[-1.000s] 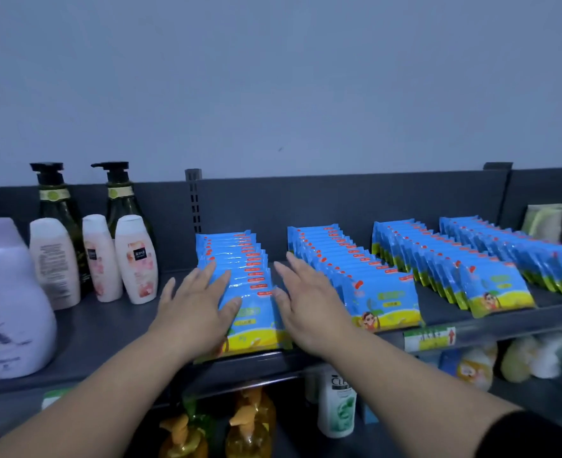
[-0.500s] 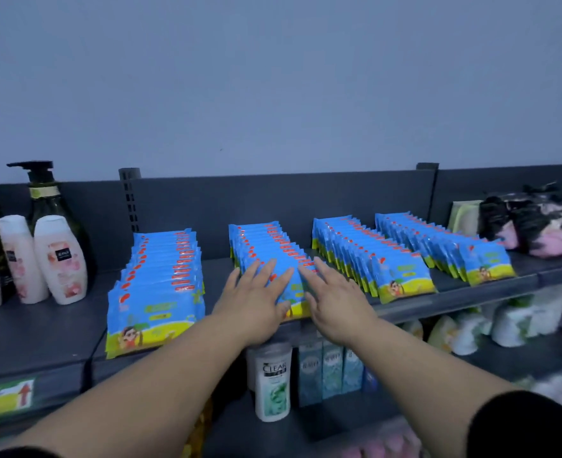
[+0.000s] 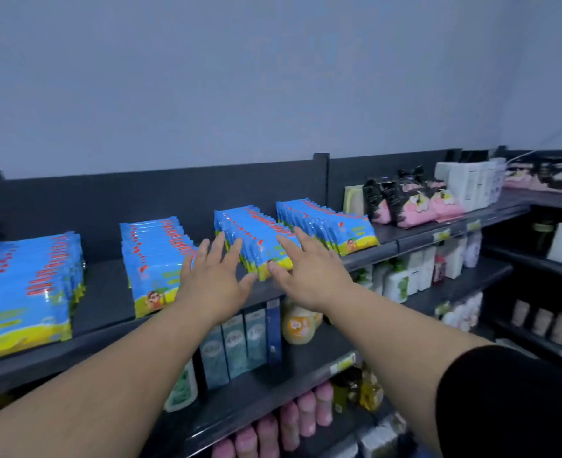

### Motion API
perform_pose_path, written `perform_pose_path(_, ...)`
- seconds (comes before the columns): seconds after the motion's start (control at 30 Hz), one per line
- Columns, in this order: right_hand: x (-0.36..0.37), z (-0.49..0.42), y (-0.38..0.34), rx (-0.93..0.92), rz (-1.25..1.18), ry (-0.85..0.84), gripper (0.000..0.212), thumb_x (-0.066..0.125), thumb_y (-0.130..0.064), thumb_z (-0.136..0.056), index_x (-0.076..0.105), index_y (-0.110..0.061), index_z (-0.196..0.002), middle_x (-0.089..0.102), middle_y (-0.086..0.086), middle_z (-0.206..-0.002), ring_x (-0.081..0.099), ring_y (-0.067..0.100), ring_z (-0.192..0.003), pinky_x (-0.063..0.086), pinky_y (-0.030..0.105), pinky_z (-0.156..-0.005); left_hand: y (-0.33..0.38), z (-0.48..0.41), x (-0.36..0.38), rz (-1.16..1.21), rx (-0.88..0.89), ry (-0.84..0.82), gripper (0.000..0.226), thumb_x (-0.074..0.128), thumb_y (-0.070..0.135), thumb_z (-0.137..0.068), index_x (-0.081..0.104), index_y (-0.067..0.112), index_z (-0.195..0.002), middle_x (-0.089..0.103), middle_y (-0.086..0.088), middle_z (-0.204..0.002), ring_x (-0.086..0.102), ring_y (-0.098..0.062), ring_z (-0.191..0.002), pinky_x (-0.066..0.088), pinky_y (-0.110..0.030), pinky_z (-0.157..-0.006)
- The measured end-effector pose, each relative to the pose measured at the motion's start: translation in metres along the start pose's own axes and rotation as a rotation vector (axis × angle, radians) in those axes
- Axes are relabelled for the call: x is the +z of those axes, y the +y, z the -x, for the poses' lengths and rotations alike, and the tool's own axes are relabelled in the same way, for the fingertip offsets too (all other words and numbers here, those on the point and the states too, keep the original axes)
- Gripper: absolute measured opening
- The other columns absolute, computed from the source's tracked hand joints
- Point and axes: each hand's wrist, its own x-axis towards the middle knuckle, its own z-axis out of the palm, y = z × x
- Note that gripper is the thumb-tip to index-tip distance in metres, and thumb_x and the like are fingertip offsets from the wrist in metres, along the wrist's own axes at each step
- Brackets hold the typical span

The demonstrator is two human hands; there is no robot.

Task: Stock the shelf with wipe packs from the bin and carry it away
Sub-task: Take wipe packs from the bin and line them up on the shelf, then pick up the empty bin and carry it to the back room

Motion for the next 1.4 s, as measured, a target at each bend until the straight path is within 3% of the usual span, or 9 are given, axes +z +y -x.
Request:
perform_pose_path(0.13, -0.038, 0.034, 0.064, 0.112, 0.065, 0.081, 0.068, 0.033, -0.063, -0.092, 0.015, -0.035, -0.151, 0.006, 0.0, -0.161, 0.01, 0.021, -0.147, 0.015, 0.047, -0.118, 0.079, -0.003, 0.0, 0.078, 0.091, 0.022, 0.069, 0.029, 0.061, -0.094, 0.003, 0.033, -0.151, -0.007, 0.004, -0.161, -0.002, -0.023, -0.147, 0.008, -0.049, -0.118)
perform_pose_path(0.43, -0.084, 0.093, 0.181, 0.394, 0.126, 0.078, 0.07, 0.029, -0.069, -0.091, 0.008, -0.04, -0.151, 0.0, -0.006, -0.161, 0.004, 0.019, -0.148, 0.013, 0.048, -0.118, 0.211, -0.017, 0.021, 0.183, 0.331, -0.012, 0.071, 0.03, 0.061, -0.094, 0.002, 0.032, -0.151, -0.006, 0.003, -0.16, -0.002, -0.023, -0.147, 0.008, -0.048, -0.118)
perform_pose_path(1.0, -0.075, 0.062, 0.299, 0.858, 0.243, 0.197, 0.069, 0.029, -0.068, -0.09, 0.011, -0.039, -0.15, 0.007, -0.004, -0.161, 0.009, 0.021, -0.147, 0.015, 0.049, -0.118, 0.348, -0.142, 0.092, 0.282, 0.749, -0.102, 0.073, 0.03, 0.06, -0.094, -0.001, 0.028, -0.152, -0.006, -0.001, -0.16, -0.003, -0.025, -0.147, 0.005, -0.047, -0.118)
perform_pose_path(1.4, -0.044, 0.099, 0.395, 1.066, 0.217, 0.152, 0.068, 0.029, -0.068, -0.091, 0.01, -0.04, -0.15, 0.005, -0.006, -0.161, 0.006, 0.02, -0.148, 0.013, 0.047, -0.119, 0.451, -0.151, 0.173, 0.29, 0.887, -0.244, 0.072, 0.029, 0.059, -0.095, -0.002, 0.029, -0.152, -0.006, -0.002, -0.16, -0.003, -0.025, -0.147, 0.005, -0.046, -0.118)
